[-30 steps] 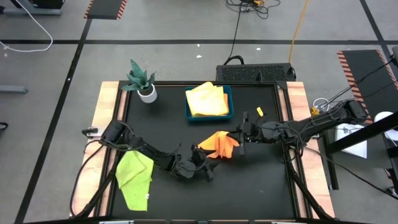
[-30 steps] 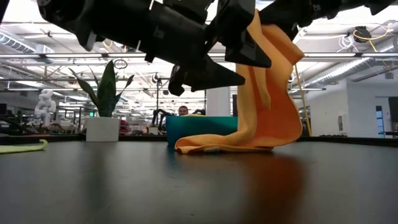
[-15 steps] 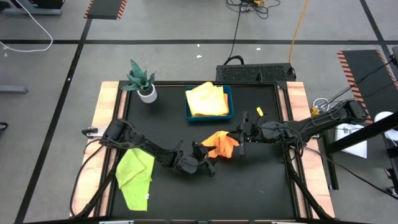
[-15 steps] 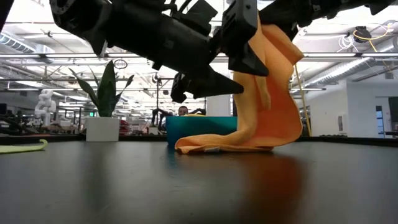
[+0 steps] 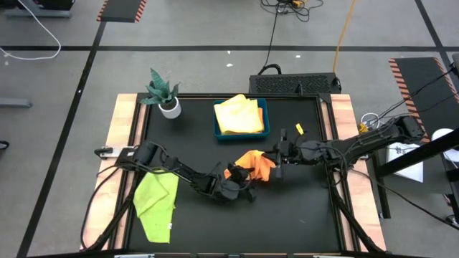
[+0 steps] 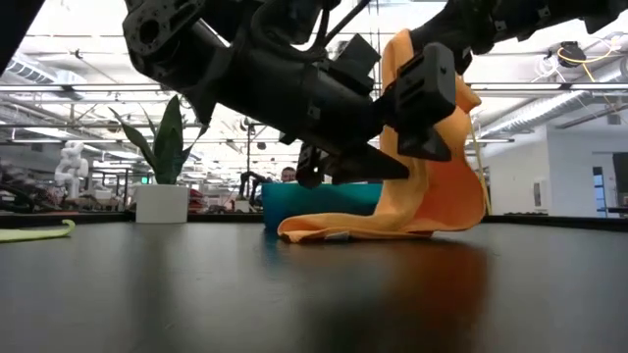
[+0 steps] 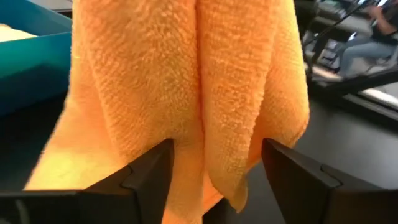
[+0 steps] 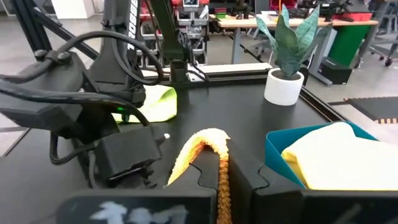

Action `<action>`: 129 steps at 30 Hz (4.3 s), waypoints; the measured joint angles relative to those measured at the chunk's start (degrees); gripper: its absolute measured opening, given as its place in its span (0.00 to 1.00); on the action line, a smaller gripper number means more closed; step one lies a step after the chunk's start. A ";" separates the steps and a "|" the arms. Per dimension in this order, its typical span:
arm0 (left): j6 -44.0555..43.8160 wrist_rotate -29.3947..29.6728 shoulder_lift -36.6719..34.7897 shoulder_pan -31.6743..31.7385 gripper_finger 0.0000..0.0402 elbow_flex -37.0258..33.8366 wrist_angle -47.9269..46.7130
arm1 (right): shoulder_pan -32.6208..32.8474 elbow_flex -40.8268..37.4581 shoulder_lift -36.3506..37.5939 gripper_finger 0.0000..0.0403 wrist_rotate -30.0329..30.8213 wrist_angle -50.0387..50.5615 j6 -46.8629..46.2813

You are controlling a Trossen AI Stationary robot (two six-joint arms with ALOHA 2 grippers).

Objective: Fold microfiber towels
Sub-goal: Fold the orange microfiber cloth

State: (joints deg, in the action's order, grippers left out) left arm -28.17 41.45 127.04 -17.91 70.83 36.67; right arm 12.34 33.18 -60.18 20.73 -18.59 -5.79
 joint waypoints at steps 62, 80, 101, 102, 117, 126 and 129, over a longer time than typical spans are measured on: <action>6.51 -3.13 -34.47 -4.65 0.00 0.00 -69.44 | 10.05 -5.82 -18.08 0.38 10.78 9.61 -2.52; 6.99 -6.51 -34.49 -0.85 0.02 -0.02 -71.46 | 14.01 -11.21 -19.69 0.40 6.68 4.57 -4.00; 6.86 -6.47 -34.49 -0.85 0.01 -0.04 -71.09 | 13.51 -17.17 -19.67 0.02 9.20 -9.50 -0.94; 6.85 -6.46 -34.49 -0.85 0.01 -0.04 -71.09 | 13.51 -17.17 -19.67 0.01 9.20 -10.24 -0.61; 12.76 -5.99 -43.00 -13.19 0.01 7.84 -71.30 | 19.71 -8.72 0.80 0.00 -5.17 -17.10 13.91; 19.46 2.76 -43.53 -27.81 0.01 17.98 -68.99 | 29.45 5.64 2.99 0.00 -10.53 -8.40 21.08; 19.18 5.30 -43.46 -31.74 0.01 18.25 -69.08 | 32.64 9.62 1.50 0.00 -10.53 -6.31 22.41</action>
State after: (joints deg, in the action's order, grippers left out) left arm -8.99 46.74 83.58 -49.65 89.08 -32.41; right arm 44.98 42.80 -58.68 10.20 -24.90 16.63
